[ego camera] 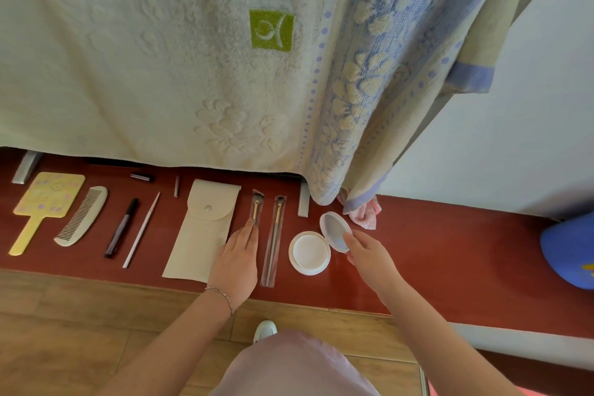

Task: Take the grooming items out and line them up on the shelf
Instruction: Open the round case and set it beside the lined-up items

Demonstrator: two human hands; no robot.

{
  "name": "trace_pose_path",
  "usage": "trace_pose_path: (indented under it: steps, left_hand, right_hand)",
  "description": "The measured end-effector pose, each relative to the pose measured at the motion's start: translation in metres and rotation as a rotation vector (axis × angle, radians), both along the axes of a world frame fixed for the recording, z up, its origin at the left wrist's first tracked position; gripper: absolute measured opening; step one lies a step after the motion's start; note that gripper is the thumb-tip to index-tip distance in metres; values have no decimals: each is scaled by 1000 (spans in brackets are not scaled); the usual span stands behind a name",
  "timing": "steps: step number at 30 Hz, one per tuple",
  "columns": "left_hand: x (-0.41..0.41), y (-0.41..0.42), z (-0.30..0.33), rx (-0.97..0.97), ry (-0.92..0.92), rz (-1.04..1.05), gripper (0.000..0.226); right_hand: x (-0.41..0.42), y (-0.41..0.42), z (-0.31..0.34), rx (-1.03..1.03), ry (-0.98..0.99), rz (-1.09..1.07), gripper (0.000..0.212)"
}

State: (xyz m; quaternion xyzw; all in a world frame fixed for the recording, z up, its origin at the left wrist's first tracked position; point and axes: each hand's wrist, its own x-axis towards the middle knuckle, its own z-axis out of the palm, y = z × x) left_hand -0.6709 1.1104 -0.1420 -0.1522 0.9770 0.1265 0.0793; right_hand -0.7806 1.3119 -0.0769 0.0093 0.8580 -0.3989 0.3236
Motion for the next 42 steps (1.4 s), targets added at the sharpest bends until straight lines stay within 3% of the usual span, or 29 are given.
trace_pose_path:
  steps: [5, 8, 14, 21, 27, 42]
  left_hand:
    - [0, -3, 0, -15, 18, -16, 61]
    - [1, -1, -1, -34, 25, -21, 62]
    - [13, -1, 7, -58, 139, -23, 66]
    - [43, -6, 18, -79, 77, 126, 64]
    - [68, -28, 20, -64, 76, 257, 58]
    - [72, -97, -3, 97, 98, 0, 62]
  right_hand:
    - [1, -1, 1, -12, -6, -8, 23]
    - [2, -2, 6, 3, 22, 14, 31]
    - [12, -6, 35, -78, 276, -57, 36]
    - [26, -45, 34, -147, 299, 243, 39]
    - [52, -77, 18, -60, 207, 568, 42]
    - [97, -170, -32, 312, 481, 949, 65]
